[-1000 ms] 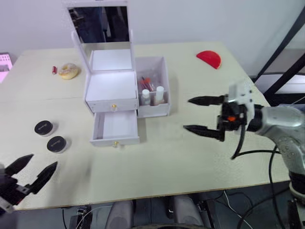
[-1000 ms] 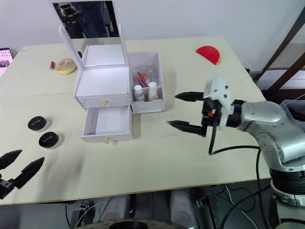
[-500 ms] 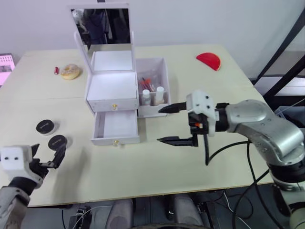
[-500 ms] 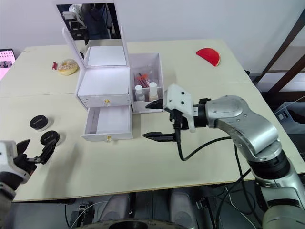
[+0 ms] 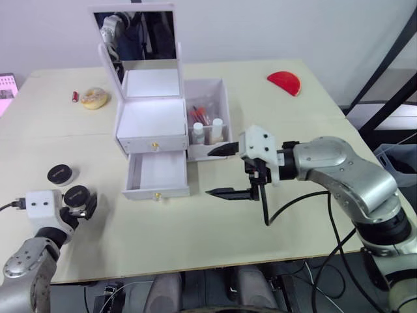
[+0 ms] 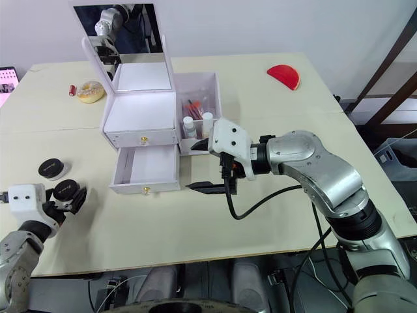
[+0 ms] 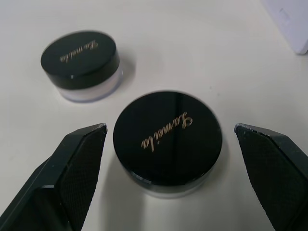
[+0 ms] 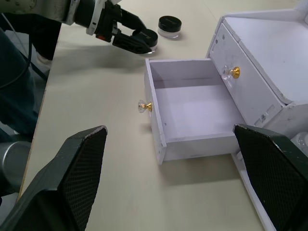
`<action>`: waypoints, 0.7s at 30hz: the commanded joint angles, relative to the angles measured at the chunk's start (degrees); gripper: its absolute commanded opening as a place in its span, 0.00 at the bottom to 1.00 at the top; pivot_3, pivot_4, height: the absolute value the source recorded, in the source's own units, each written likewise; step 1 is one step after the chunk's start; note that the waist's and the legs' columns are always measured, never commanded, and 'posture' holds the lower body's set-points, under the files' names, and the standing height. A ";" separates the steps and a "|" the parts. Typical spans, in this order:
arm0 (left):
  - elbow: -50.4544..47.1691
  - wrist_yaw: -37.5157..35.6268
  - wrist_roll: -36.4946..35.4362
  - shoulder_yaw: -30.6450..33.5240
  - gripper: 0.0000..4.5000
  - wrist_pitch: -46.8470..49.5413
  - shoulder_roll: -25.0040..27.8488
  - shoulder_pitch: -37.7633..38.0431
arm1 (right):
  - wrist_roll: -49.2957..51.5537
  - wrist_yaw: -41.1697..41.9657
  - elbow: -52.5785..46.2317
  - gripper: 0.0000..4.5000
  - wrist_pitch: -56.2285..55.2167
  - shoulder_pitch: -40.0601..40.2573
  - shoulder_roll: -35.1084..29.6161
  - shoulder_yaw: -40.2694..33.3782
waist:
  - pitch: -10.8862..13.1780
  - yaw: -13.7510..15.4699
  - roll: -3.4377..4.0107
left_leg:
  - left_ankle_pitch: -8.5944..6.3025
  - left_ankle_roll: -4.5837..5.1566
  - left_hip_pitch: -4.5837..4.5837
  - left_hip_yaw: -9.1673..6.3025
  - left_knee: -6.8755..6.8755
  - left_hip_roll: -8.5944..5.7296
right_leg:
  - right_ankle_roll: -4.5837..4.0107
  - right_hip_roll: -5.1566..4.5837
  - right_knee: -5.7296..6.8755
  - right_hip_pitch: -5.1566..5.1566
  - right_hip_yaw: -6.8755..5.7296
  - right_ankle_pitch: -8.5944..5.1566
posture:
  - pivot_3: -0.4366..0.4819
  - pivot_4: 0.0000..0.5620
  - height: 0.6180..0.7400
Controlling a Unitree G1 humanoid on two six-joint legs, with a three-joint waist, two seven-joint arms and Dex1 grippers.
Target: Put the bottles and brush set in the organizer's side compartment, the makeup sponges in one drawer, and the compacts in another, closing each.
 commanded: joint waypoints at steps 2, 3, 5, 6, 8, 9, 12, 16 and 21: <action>0.64 0.30 0.46 -1.30 0.99 -0.44 -0.07 -1.37 | 0.06 -0.70 -1.34 1.00 0.35 -0.68 0.61 -1.28 | 0.00 0.14 0.00 | 0.00 0.00 0.00 0.00 0.00 0.00 | 0.00 0.00 0.00 0.00 0.00 0.00 | 0.48 0.27 1.00; 1.14 0.56 0.41 -1.36 0.99 -0.33 -0.13 -1.67 | 0.11 -0.82 -1.44 1.00 0.53 -0.62 0.63 -1.37 | 0.00 0.14 0.00 | 0.00 0.00 0.00 0.00 -0.01 0.00 | 0.00 0.00 0.00 0.00 0.00 0.00 | 0.48 0.27 1.00; 1.66 0.71 0.37 -1.47 0.99 -0.16 -0.12 -1.92 | 0.00 -0.96 -1.59 1.00 0.68 -0.46 0.44 -1.45 | 0.00 0.15 0.00 | 0.00 0.00 -0.01 -0.01 -0.03 0.00 | -0.01 0.00 0.00 -0.01 -0.01 0.00 | 0.48 0.27 1.00; 1.81 0.60 0.28 -1.53 0.99 -0.06 -0.10 -1.99 | -0.05 -1.02 -1.61 1.00 0.74 -0.39 0.32 -1.52 | 0.00 0.15 0.00 | 0.00 0.00 -0.01 -0.01 -0.04 0.00 | -0.01 0.00 0.00 -0.01 -0.01 0.00 | 0.48 0.27 1.00; 2.33 0.78 -0.19 -1.29 0.99 0.23 -0.40 -2.40 | -0.07 -1.18 -1.64 1.00 0.94 -0.28 0.14 -1.69 | 0.00 0.14 0.00 | 0.00 0.00 -0.01 0.00 -0.05 0.00 | -0.01 0.00 0.00 -0.01 -0.01 0.01 | 0.48 0.27 1.00; 2.55 0.84 -0.27 -1.23 0.99 0.27 -0.44 -2.56 | -0.01 -1.21 -1.69 1.00 1.05 -0.25 0.08 -1.77 | 0.00 0.14 0.00 | 0.00 0.00 -0.01 0.00 -0.05 0.00 | -0.01 0.00 0.00 -0.01 -0.01 0.01 | 0.48 0.27 1.00; 2.69 0.62 -0.60 -1.43 0.99 0.55 -0.42 -2.96 | 0.02 -1.27 -1.79 1.00 1.18 -0.23 0.03 -1.77 | 0.00 0.15 0.00 | 0.00 0.00 0.00 -0.01 -0.04 0.00 | -0.01 0.00 0.00 -0.01 -0.01 0.00 | 0.48 0.27 1.00; 1.49 1.40 -0.91 -1.18 0.80 0.89 -0.84 -3.38 | -0.09 -1.25 -1.82 1.00 1.28 -0.11 -0.11 -1.75 | 0.00 0.17 0.00 | 0.00 0.00 0.00 -0.01 -0.04 0.01 | 0.00 0.00 0.00 -0.01 -0.01 0.00 | 0.48 0.27 1.00; 0.56 1.49 -1.48 -0.25 0.59 1.05 -0.80 -3.07 | 0.03 -1.26 -2.13 1.00 1.32 0.32 -0.26 -1.80 | 0.00 0.24 0.00 | 0.00 0.00 -0.01 0.00 -0.05 0.01 | 0.00 0.00 -0.01 -0.02 -0.01 0.00 | 0.48 0.27 1.00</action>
